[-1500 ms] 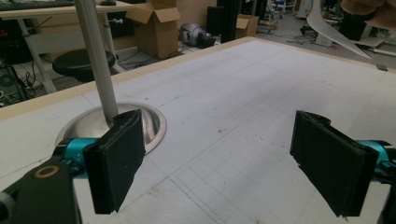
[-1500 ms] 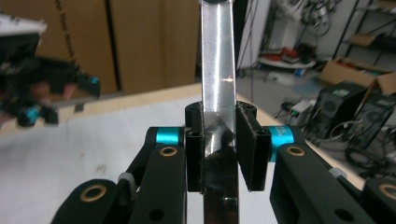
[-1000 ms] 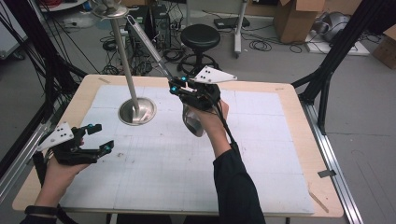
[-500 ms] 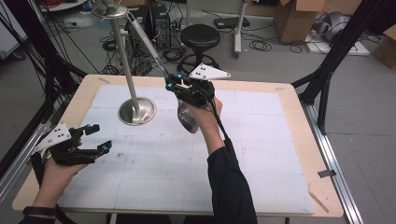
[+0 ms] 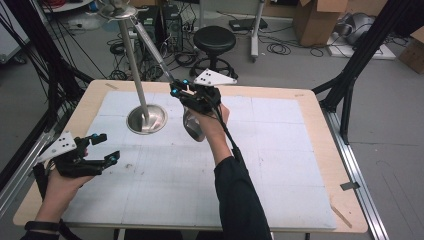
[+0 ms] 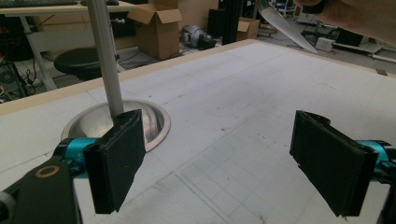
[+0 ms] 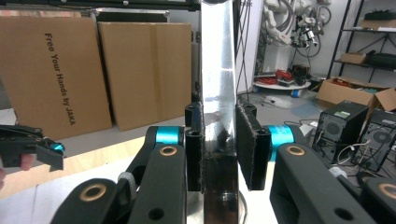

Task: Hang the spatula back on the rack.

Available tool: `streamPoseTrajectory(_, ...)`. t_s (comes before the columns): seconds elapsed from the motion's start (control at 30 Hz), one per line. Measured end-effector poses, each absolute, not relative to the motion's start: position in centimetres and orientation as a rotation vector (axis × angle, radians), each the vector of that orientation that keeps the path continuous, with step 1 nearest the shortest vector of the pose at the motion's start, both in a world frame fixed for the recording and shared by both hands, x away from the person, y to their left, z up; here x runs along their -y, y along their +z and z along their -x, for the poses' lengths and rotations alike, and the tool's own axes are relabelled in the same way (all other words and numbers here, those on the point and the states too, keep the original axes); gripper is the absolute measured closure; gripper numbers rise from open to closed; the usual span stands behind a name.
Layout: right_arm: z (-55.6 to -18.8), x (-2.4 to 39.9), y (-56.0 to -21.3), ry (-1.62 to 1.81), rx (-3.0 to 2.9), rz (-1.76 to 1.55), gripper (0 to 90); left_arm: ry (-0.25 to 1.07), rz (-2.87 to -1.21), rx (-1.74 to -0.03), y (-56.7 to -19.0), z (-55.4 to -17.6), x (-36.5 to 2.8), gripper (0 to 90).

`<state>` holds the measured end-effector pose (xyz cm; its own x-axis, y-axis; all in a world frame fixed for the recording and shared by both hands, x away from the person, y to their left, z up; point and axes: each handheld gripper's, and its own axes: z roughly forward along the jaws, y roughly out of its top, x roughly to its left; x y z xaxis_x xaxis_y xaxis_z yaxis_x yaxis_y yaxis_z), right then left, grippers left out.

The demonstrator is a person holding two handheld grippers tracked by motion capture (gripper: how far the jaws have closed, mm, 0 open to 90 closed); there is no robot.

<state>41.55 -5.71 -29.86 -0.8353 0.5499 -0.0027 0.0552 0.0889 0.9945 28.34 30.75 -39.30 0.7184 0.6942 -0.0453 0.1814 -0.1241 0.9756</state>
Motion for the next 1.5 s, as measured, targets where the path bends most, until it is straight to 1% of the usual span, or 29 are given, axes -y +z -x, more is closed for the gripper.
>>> streamPoseTrajectory(0.63, -42.0, 4.0, -31.4, 1.764, -1.993, -0.625, 75.0, 0.502, -1.685, -0.708, -39.5, -28.4, -30.7, 18.5)
streamPoseTrajectory(1.2, -42.7, 3.0, -31.8, 1.724, -2.042, -0.638, 74.5, 0.495, -1.694, -0.708, -39.7, -28.5, -30.5, 18.5)
streamPoseTrajectory(1.27, -42.8, 2.9, -31.7, 1.724, -2.044, -0.652, 72.2, 0.495, -1.695, -0.707, -39.7, -28.5, -30.5, 18.5)
streamPoseTrajectory(1.4, -42.6, 3.0, -31.2, 1.717, -2.024, -0.675, 63.0, 0.495, -1.689, -0.706, -39.6, -28.5, -30.5, 18.5)
streamPoseTrajectory(1.47, -42.4, 3.3, -31.0, 1.701, -2.038, -0.676, 55.5, 0.496, -1.689, -0.705, -39.6, -28.5, -30.5, 18.5)
streamPoseTrajectory(1.5, -42.3, 3.4, -30.9, 1.699, -2.034, -0.681, 53.2, 0.496, -1.690, -0.706, -39.6, -28.5, -30.5, 18.4)
